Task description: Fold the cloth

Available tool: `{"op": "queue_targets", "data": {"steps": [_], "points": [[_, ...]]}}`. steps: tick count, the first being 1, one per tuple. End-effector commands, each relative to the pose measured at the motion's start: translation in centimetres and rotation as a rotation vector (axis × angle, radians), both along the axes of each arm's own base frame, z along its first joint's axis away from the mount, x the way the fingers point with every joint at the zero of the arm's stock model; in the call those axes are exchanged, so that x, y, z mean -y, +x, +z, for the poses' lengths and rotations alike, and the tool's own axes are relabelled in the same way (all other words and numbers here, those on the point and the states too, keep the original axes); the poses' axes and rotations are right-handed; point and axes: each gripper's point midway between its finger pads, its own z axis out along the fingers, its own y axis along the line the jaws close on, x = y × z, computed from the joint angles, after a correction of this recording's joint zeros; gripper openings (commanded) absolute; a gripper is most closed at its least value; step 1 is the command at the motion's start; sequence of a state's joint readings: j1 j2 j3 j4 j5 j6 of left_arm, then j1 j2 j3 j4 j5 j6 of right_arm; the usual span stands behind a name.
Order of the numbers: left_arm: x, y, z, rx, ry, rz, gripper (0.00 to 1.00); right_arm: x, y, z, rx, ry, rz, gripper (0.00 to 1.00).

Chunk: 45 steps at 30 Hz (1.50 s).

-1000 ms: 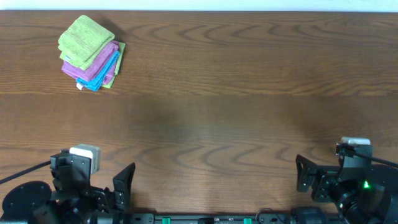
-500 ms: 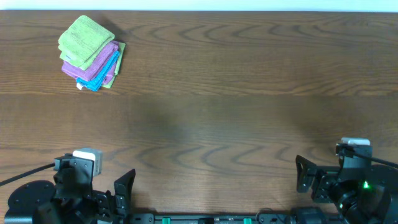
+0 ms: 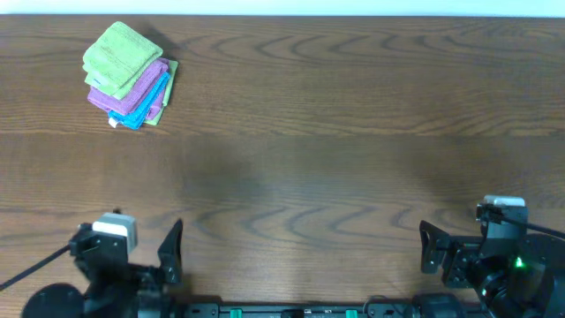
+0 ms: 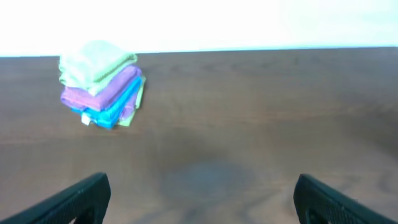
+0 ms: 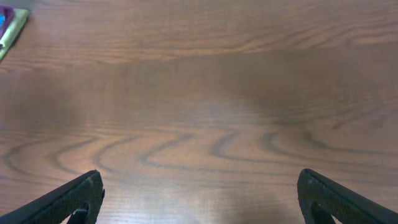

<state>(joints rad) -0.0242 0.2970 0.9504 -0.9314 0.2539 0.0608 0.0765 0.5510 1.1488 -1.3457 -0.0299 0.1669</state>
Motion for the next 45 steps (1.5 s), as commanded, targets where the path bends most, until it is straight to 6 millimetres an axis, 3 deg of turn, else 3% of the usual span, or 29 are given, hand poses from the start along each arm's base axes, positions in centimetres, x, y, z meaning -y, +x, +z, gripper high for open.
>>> {"op": "queue_targets", "data": {"steps": [1,9,17,23,31,34,45], "points": [[-0.1,1.9,-3.9,0.002,-0.027,0.02,0.96,-0.1,-0.1,0.0,0.003,0.003,0.007,0.99],[-1.0,6.0,-10.5,0.057,-0.12,0.098,0.95,-0.1,-0.1,0.0,0.003,0.003,0.007,0.99],[-2.0,6.8,-16.3,-0.005,-0.116,0.163,0.95,-0.1,-0.1,0.0,0.003,0.003,0.007,0.99],[-2.1,6.5,-19.2,-0.069,-0.117,0.176,0.95,-0.1,-0.1,0.0,0.003,0.003,0.007,0.99],[-2.5,6.5,-19.5,-0.073,-0.093,0.192,0.95,-0.1,-0.1,0.0,0.003,0.003,0.007,0.99],[-2.5,6.5,-19.5,-0.057,-0.007,0.159,0.95,-0.1,-0.1,0.0,0.003,0.004,0.007,0.99],[-2.5,6.5,-19.5,-0.057,-0.007,0.159,0.95,-0.1,-0.1,0.0,0.003,0.003,0.007,0.99]]}}
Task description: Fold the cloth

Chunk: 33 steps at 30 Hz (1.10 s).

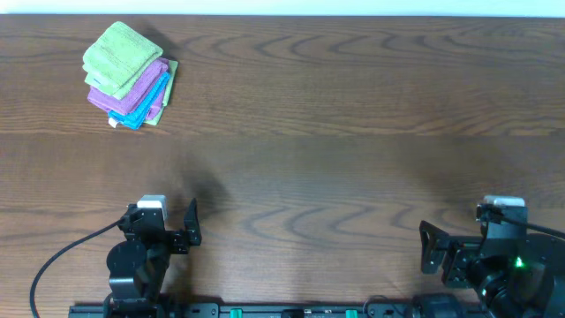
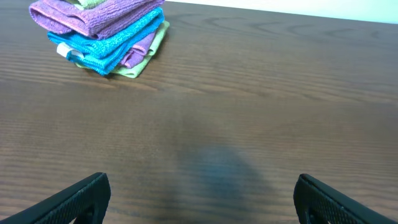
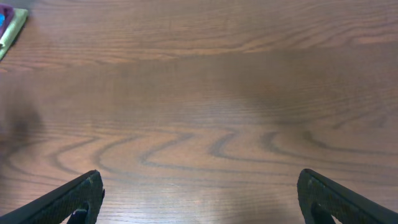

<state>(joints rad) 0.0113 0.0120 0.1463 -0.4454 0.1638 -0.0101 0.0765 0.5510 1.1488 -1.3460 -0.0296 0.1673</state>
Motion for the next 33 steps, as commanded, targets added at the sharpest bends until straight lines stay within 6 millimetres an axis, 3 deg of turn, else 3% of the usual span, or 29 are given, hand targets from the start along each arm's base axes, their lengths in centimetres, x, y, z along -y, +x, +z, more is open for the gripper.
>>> {"op": "queue_targets", "data": {"steps": [1,10,14,21,29,33], "points": [[-0.4,0.0,-0.8,-0.015,0.023,0.013,0.95,-0.1,-0.1,0.0,0.003,0.004,0.007,0.99],[-0.4,0.0,-0.8,-0.015,0.023,0.013,0.95,-0.1,-0.1,0.0,0.004,-0.001,0.009,0.99],[-0.4,0.0,-0.8,-0.015,0.023,0.013,0.95,1.3,0.9,-0.4,0.039,-0.082,-0.036,0.99],[-0.4,0.0,-0.8,-0.015,0.023,0.013,0.95,2.8,3.1,-6.9,0.22,-0.003,-0.189,0.99],[-0.4,0.0,-0.8,-0.015,0.023,0.013,0.95,2.9,3.8,-14.5,0.167,0.062,-0.246,0.99],[-0.4,0.0,-0.8,-0.015,0.023,0.013,0.95,2.9,3.8,-17.1,0.147,0.077,-0.258,0.99]]}}
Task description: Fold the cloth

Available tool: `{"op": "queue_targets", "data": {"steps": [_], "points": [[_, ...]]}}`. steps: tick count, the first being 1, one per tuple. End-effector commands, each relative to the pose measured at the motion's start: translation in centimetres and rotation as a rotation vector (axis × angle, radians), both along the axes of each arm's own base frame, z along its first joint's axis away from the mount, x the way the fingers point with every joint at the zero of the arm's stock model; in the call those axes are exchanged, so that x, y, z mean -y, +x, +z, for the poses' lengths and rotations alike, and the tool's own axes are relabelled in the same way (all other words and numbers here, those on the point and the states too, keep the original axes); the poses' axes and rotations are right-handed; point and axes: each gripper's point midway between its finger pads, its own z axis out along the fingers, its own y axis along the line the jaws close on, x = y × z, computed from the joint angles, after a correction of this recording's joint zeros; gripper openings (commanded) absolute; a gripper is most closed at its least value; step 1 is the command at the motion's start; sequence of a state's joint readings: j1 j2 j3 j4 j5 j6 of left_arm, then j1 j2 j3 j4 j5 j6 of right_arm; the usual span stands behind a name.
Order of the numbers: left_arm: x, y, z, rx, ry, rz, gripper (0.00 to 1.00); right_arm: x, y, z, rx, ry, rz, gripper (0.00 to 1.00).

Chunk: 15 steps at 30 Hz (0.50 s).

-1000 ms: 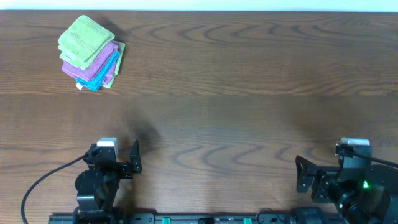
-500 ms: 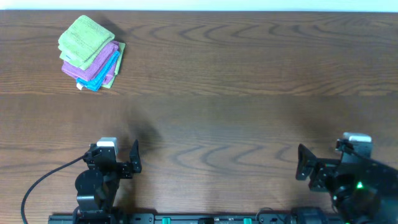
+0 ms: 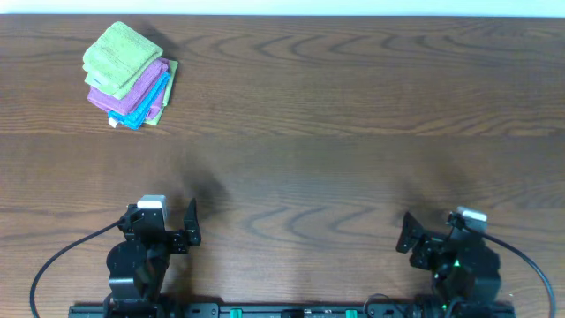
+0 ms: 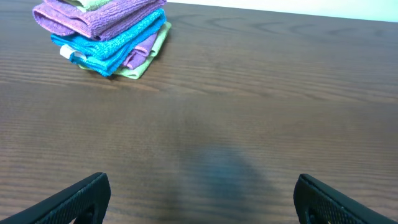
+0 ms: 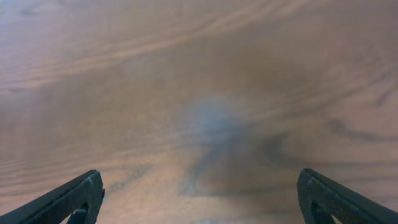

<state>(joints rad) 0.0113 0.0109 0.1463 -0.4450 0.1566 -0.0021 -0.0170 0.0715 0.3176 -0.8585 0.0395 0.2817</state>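
Observation:
A stack of folded cloths (image 3: 128, 75), green on top with purple and blue beneath, lies at the table's far left corner. The left wrist view shows that stack (image 4: 106, 31) at its top left, far ahead of the fingers. My left gripper (image 3: 164, 226) sits at the near edge, open, with nothing between its fingers (image 4: 79, 199). My right gripper (image 3: 436, 233) is at the near edge on the right, also open and empty; its fingers (image 5: 336, 199) frame only bare wood. No unfolded cloth is in view.
The dark wooden table (image 3: 353, 132) fills every view. A white wall strip runs along its far edge. Cables trail from both arm bases at the near edge.
My right arm has shifted left along the near edge and tilted, so its camera looks more steeply down at the wood. The cloth corner has left its view. The left arm is almost unchanged.
Both arms first sat low at the near edge, grippers open, with the stack at the far left. Then the left arm stood further right, its camera nearer the stack. Now the right arm has moved inward as well. The stack has not moved.

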Motion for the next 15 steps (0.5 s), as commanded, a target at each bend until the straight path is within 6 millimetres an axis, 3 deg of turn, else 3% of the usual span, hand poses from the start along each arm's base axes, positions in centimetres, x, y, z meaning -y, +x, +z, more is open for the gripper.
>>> {"op": "queue_targets", "data": {"steps": [1,10,15], "points": [[-0.3,-0.1,-0.8,-0.017,0.013,0.009,0.95,0.3,0.1,-1.2,0.012,0.028,-0.037,0.99],[-0.3,-0.1,-0.8,-0.017,0.013,0.009,0.95,0.3,-0.1,-4.1,-0.044,0.028,-0.038,0.99],[-0.3,-0.1,-0.8,-0.017,0.013,0.009,0.95,0.3,0.0,-4.1,-0.039,0.027,-0.038,0.99]]}}
